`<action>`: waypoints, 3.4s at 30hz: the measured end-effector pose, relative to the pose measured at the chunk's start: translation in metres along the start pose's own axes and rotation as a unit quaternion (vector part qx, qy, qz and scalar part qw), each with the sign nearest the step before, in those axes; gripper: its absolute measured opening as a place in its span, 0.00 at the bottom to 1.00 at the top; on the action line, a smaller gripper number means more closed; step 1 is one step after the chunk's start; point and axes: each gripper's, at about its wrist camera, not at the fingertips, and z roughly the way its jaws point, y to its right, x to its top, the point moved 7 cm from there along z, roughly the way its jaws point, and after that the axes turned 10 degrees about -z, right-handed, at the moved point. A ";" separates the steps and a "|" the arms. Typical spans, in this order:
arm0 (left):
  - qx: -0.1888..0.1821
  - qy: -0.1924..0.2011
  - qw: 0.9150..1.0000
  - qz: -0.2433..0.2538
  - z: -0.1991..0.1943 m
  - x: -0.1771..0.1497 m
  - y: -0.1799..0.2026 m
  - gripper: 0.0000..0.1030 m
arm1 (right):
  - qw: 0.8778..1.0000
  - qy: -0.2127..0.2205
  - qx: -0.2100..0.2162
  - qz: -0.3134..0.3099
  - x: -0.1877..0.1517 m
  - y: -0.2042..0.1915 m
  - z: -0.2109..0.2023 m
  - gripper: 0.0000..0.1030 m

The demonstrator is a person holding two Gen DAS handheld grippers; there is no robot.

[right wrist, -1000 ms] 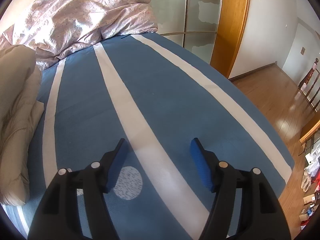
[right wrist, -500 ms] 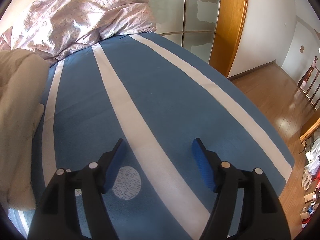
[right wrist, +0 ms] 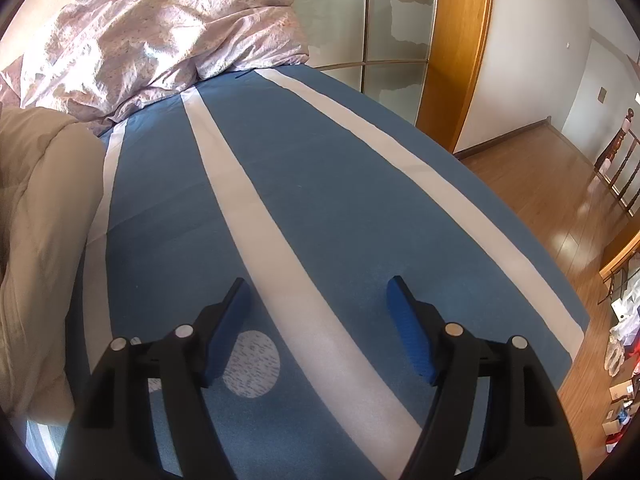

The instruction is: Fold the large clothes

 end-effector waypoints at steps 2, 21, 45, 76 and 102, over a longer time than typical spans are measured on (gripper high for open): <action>0.002 0.007 1.000 0.011 -0.005 0.000 0.005 0.67 | 1.000 0.000 0.001 0.002 0.000 0.001 -0.001 0.69; -0.002 0.018 0.999 0.036 -0.024 -0.010 0.052 0.69 | 0.999 0.040 0.006 0.021 0.002 -0.003 -0.045 0.69; 0.101 0.149 0.983 -0.041 -0.114 0.039 -0.030 0.69 | 0.951 0.247 0.121 -0.139 0.101 -0.181 -0.247 0.69; 0.174 0.137 0.970 -0.098 -0.070 0.088 -0.115 0.71 | 0.961 0.181 0.150 -0.144 0.120 -0.214 -0.164 0.43; 0.204 0.127 0.964 -0.112 -0.020 0.103 -0.141 0.85 | 0.964 0.122 0.190 -0.139 0.137 -0.224 -0.085 0.43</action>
